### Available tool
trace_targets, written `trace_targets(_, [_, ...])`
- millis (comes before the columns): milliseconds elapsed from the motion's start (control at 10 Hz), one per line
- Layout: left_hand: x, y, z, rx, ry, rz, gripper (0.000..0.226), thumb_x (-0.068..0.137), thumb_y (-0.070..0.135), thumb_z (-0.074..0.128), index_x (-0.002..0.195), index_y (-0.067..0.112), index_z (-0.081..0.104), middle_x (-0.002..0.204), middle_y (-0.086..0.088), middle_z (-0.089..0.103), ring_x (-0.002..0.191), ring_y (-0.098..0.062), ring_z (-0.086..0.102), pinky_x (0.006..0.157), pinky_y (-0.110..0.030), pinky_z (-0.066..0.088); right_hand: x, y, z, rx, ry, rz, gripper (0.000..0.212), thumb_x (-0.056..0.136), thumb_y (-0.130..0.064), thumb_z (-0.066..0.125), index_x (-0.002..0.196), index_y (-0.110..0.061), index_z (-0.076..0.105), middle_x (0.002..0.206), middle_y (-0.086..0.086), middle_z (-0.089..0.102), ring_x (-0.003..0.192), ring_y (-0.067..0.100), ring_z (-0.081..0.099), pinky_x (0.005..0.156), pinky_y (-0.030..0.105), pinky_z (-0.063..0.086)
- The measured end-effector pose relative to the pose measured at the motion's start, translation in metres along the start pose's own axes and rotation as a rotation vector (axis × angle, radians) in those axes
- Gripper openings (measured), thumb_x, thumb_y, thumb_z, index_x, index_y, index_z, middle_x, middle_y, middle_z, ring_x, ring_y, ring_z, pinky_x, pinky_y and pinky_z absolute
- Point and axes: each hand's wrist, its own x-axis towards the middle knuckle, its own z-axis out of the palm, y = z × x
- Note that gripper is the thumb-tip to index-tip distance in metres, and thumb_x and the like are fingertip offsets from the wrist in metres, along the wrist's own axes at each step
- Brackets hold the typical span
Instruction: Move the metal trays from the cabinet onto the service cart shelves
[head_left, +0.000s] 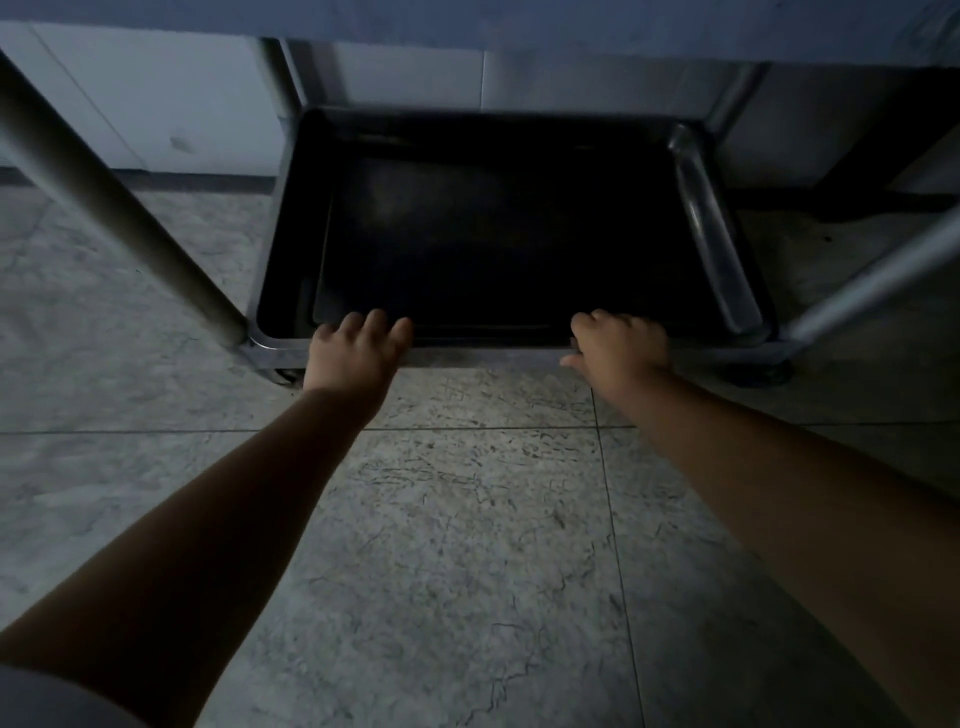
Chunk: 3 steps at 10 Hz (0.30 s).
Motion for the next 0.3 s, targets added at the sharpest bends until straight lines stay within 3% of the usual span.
trace_targets(100, [-0.006, 0.011, -0.006, -0.017, -0.099, -0.057, 0.061, 0.081, 0.027, 0.075, 0.129, 0.018, 0.038, 0.117, -0.008, 0.056, 0.109, -0.031, 0.057, 0.101, -0.052, 0.041, -0.008, -0.002, -0.002, 0.043, -0.055, 0.057, 0.043, 0.081, -0.051, 0.065, 0.105, -0.018, 0.051, 0.104, 0.007, 0.064, 0.093, 0.032, 0.064, 0.065, 0.034, 0.039])
trace_targets(200, [-0.016, 0.018, -0.023, -0.091, -0.197, -0.089, 0.111, 0.074, 0.06, 0.073, 0.153, 0.017, 0.008, 0.157, -0.016, 0.028, 0.147, -0.036, 0.021, 0.113, -0.068, 0.005, -0.029, 0.002, -0.027, 0.099, -0.22, 0.056, 0.089, 0.072, -0.064, 0.065, 0.139, -0.017, 0.03, 0.148, 0.011, 0.04, 0.134, 0.032, 0.039, 0.099, 0.047, 0.036])
trace_targets(300, [-0.037, 0.018, -0.067, -0.159, -0.22, -0.129, 0.12, 0.069, 0.085, 0.05, 0.153, 0.028, -0.013, 0.166, -0.009, -0.007, 0.15, -0.031, -0.01, 0.107, -0.069, -0.005, -0.065, 0.005, -0.074, 0.107, -0.283, 0.001, 0.119, 0.064, -0.081, 0.056, 0.151, -0.023, 0.001, 0.163, 0.001, -0.007, 0.149, 0.027, -0.002, 0.116, 0.054, 0.011])
